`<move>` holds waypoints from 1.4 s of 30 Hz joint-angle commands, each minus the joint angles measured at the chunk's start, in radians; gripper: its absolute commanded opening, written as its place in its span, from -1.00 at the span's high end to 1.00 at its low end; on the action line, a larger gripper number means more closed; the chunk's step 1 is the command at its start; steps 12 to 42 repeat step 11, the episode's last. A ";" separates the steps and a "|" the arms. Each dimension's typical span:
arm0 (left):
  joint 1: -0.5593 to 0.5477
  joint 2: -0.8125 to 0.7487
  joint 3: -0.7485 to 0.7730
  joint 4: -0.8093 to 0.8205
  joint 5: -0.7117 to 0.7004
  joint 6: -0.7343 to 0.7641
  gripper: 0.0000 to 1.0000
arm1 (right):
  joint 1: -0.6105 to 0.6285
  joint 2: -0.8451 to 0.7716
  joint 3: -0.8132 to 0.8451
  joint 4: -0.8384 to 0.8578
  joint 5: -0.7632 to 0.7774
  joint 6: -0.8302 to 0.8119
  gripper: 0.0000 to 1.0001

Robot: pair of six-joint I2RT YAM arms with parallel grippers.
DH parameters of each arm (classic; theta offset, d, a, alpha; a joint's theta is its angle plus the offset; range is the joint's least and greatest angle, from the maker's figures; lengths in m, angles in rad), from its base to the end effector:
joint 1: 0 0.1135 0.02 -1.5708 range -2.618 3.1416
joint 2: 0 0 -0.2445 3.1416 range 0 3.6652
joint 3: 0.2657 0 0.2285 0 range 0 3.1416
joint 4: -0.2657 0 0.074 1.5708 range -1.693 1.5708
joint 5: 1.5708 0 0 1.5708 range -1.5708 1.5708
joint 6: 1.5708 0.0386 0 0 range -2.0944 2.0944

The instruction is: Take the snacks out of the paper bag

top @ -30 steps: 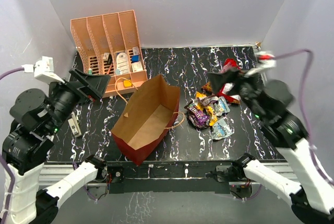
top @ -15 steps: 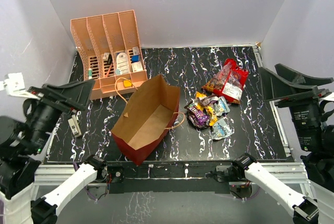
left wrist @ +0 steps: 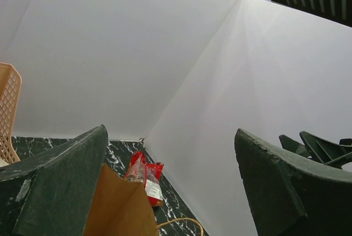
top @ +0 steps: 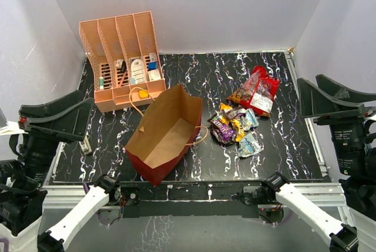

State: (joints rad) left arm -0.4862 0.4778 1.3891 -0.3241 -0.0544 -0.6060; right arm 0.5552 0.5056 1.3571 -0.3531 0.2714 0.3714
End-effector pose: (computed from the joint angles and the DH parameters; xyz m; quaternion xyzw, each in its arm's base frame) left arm -0.0129 0.0092 0.4993 -0.0522 0.4698 -0.4467 0.7597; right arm 0.0088 -0.0067 0.4905 0.0694 0.5147 0.3188 0.7929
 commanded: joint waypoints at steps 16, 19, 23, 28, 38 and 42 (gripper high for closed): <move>0.003 0.009 -0.072 0.106 -0.004 0.029 -0.97 | -0.002 0.078 0.029 0.034 0.002 -0.065 -0.96; 0.003 0.009 -0.072 0.106 -0.004 0.029 -0.97 | -0.002 0.078 0.029 0.034 0.002 -0.065 -0.96; 0.003 0.009 -0.072 0.106 -0.004 0.029 -0.97 | -0.002 0.078 0.029 0.034 0.002 -0.065 -0.96; 0.003 0.009 -0.072 0.106 -0.004 0.029 -0.97 | -0.002 0.078 0.029 0.034 0.002 -0.065 -0.96; 0.003 0.009 -0.072 0.106 -0.004 0.029 -0.97 | -0.002 0.078 0.029 0.034 0.002 -0.065 -0.96; 0.003 0.009 -0.072 0.106 -0.004 0.029 -0.97 | -0.002 0.078 0.029 0.034 0.002 -0.065 -0.96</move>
